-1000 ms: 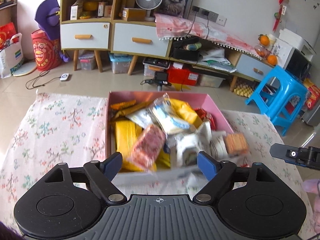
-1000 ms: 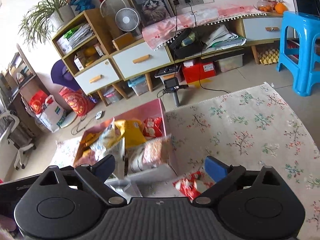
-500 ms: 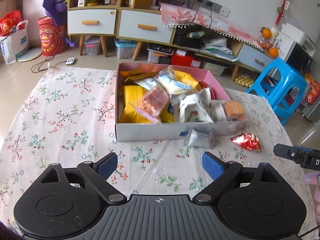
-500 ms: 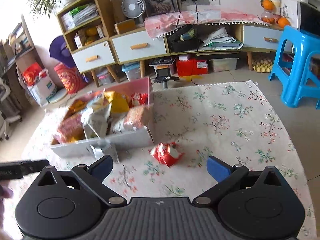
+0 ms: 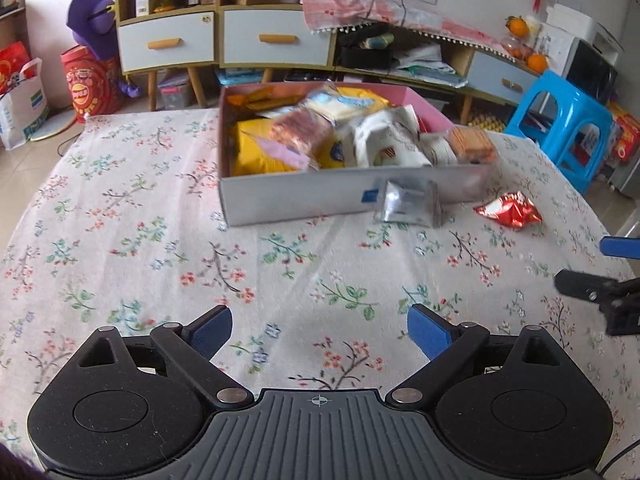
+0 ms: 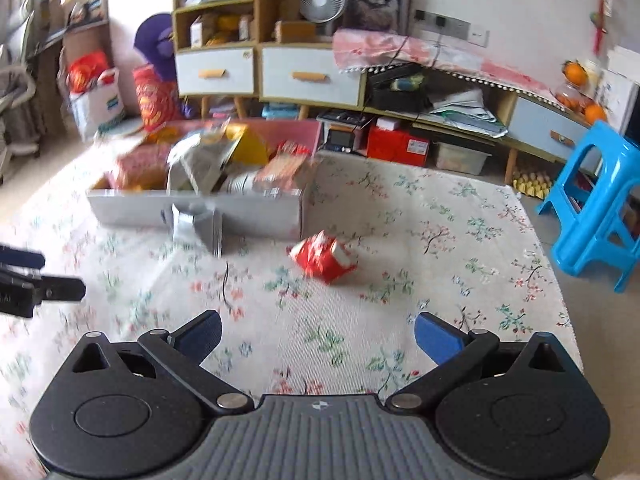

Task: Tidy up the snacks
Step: 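Move both tools back toward the silver packet and red packet, then grasp the silver packet with the left tool while the right tool grasps the red packet, then carry both held packets into the pink box and open both tools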

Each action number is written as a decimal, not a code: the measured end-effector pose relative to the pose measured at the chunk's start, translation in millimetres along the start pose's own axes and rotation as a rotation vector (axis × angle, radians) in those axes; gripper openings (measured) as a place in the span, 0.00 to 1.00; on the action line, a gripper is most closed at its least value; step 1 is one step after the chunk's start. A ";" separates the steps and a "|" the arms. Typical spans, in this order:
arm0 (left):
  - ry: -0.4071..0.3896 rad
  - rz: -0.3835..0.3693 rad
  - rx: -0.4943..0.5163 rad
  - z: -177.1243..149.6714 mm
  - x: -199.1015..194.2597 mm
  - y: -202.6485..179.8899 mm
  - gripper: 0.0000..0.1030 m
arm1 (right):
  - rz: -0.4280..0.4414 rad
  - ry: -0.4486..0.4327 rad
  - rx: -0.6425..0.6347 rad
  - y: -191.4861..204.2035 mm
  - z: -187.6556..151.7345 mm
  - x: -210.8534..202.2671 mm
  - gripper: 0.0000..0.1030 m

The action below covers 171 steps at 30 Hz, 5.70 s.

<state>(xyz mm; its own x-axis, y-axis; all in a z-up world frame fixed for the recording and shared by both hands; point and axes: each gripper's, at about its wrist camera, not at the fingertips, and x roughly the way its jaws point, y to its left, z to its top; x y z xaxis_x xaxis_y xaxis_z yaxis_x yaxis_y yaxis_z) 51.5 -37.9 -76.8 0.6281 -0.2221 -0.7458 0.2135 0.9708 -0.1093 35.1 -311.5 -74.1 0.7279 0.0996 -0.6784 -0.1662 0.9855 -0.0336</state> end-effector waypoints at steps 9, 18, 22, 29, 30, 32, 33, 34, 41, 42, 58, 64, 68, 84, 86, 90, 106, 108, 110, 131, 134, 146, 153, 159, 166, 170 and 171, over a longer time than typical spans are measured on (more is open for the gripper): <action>-0.024 -0.007 0.046 -6.2 20.1 -21.2 0.93 | 0.003 0.012 -0.071 3.2 -14.6 15.9 0.90; -0.063 0.016 0.086 -4.7 38.0 -40.4 0.98 | 0.026 0.003 -0.060 -9.3 -13.9 41.2 0.90; -0.094 0.005 0.099 -6.2 40.8 -40.8 1.00 | 0.057 -0.010 -0.014 -20.3 -11.2 50.4 0.90; -0.112 -0.003 0.105 -2.1 46.0 -42.2 1.00 | 0.069 -0.038 0.003 -24.3 -2.2 63.7 0.90; -0.114 -0.003 0.105 -1.2 46.8 -42.4 1.00 | 0.071 -0.042 0.002 -23.2 -0.9 65.0 0.90; -0.116 -0.004 0.105 0.4 48.6 -42.6 1.00 | 0.077 -0.048 -0.004 -22.1 2.0 67.6 0.90; -0.118 -0.003 0.103 1.0 49.1 -42.8 1.00 | 0.078 -0.051 -0.008 -20.8 3.3 68.5 0.90; -0.120 -0.003 0.100 1.4 49.8 -43.0 1.00 | 0.080 -0.053 -0.011 -19.9 4.6 69.2 0.89; -0.135 -0.001 0.067 11.6 59.9 -50.9 1.00 | 0.092 -0.078 -0.015 -18.7 9.0 68.5 0.72; -0.143 -0.003 0.049 13.6 61.8 -52.2 1.00 | 0.093 -0.080 -0.016 -19.2 10.2 68.1 0.69; -0.198 0.001 -0.060 29.9 78.2 -72.3 0.85 | 0.097 -0.108 0.017 -32.7 20.5 66.8 0.50; -0.198 0.028 -0.091 33.5 76.9 -72.9 0.64 | 0.107 -0.099 -0.001 -29.6 21.7 68.2 0.42; -0.191 0.054 -0.111 35.2 75.7 -70.7 0.47 | 0.111 -0.095 -0.012 -27.9 21.8 67.2 0.37; -0.156 0.026 -0.084 38.7 60.5 -56.1 0.37 | 0.116 -0.073 -0.063 -16.6 28.4 57.7 0.22; -0.148 0.020 -0.080 40.5 56.8 -52.9 0.36 | 0.118 -0.071 -0.067 -14.3 29.4 55.6 0.22; -0.131 0.013 -0.063 40.6 48.1 -47.7 0.36 | 0.120 -0.071 -0.076 -7.6 32.0 50.5 0.22; -0.088 -0.037 0.040 35.3 9.7 -21.2 0.36 | 0.119 -0.034 -0.093 18.4 34.8 27.6 0.22; -0.080 -0.041 0.052 33.5 4.8 -15.4 0.36 | 0.121 -0.027 -0.088 21.7 35.5 25.2 0.22; -0.073 -0.045 0.056 33.2 -0.1 -9.3 0.36 | 0.122 -0.023 -0.086 25.0 35.7 23.0 0.22; -0.083 -0.151 0.079 38.8 -31.8 16.8 0.36 | 0.161 -0.038 -0.050 52.6 53.8 -3.1 0.22; -0.096 -0.162 0.097 41.8 -34.4 18.9 0.36 | 0.162 -0.041 -0.020 49.1 58.6 -2.9 0.22; -0.155 -0.161 0.001 80.7 -23.7 39.9 0.36 | 0.146 -0.058 0.133 38.8 83.7 16.6 0.22; -0.183 -0.171 -0.041 99.7 -1.1 39.0 0.36 | 0.100 -0.067 0.251 36.2 101.8 35.0 0.22; -0.198 -0.186 -0.020 105.8 18.9 27.2 0.36 | 0.053 -0.081 0.348 25.1 112.0 53.1 0.22; -0.221 -0.128 0.039 106.7 33.8 15.7 0.36 | 0.033 -0.094 0.375 16.8 114.5 72.7 0.23; -0.211 -0.117 0.035 104.7 38.0 16.2 0.37 | 0.050 -0.101 0.381 14.1 115.3 75.9 0.24; -0.211 -0.117 0.036 104.6 38.5 16.3 0.37 | 0.053 -0.103 0.382 14.4 115.5 75.5 0.26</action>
<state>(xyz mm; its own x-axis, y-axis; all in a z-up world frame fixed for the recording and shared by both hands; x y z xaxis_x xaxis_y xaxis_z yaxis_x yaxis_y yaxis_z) 157.5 -40.1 -38.6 0.7390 -0.3503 -0.5755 0.3179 0.9344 -0.1605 164.5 -273.9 -41.0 0.7910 0.1457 -0.5943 0.0400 0.9569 0.2877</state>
